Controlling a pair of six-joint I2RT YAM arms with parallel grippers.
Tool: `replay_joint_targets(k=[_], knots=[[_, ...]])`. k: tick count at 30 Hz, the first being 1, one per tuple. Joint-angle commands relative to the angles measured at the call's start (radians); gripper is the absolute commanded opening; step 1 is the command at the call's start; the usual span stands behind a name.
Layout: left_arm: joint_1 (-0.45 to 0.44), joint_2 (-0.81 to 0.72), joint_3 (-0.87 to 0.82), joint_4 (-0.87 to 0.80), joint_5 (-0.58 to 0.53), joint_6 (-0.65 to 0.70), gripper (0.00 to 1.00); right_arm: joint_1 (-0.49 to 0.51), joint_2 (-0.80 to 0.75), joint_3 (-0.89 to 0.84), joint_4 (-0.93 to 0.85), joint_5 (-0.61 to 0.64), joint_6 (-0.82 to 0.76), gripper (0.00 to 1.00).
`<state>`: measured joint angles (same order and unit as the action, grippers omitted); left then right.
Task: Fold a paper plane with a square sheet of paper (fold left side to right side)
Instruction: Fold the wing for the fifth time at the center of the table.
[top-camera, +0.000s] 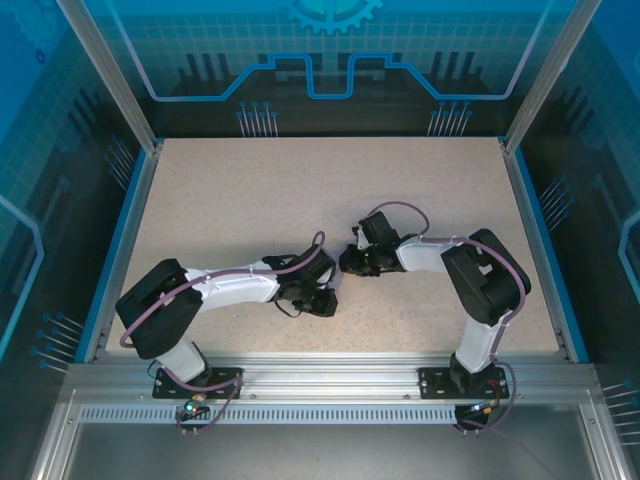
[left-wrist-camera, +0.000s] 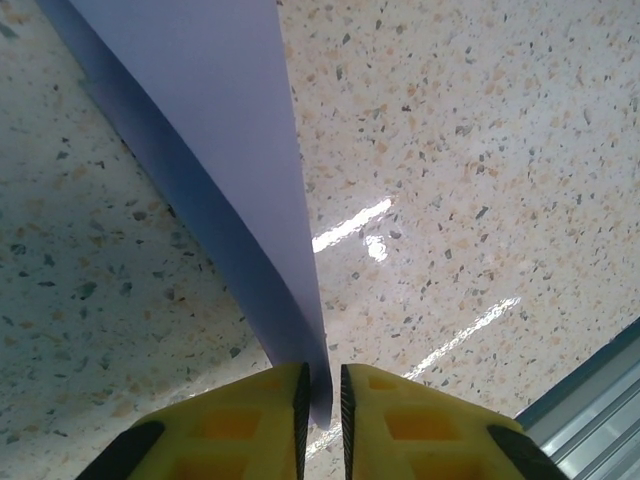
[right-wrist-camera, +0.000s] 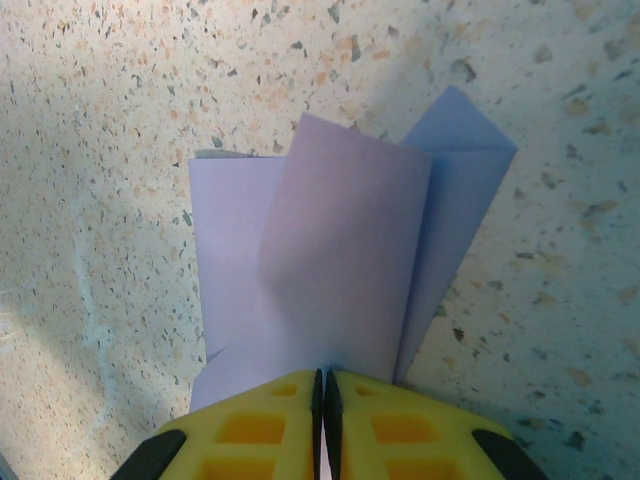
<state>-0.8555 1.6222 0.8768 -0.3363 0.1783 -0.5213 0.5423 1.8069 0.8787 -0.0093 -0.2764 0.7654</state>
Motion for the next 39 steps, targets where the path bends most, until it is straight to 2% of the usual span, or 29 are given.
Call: replay_joint_targets(k=[1, 39], knots=[[-0.010, 0.013, 0.013, -0.030, -0.008, 0.010, 0.17, -0.004, 0.054, -0.023, -0.136, 0.029, -0.011, 0.13], [-0.027, 0.071, -0.069, 0.053, 0.078, -0.094, 0.05, -0.006, 0.063, -0.018, -0.160, 0.046, -0.023, 0.13]])
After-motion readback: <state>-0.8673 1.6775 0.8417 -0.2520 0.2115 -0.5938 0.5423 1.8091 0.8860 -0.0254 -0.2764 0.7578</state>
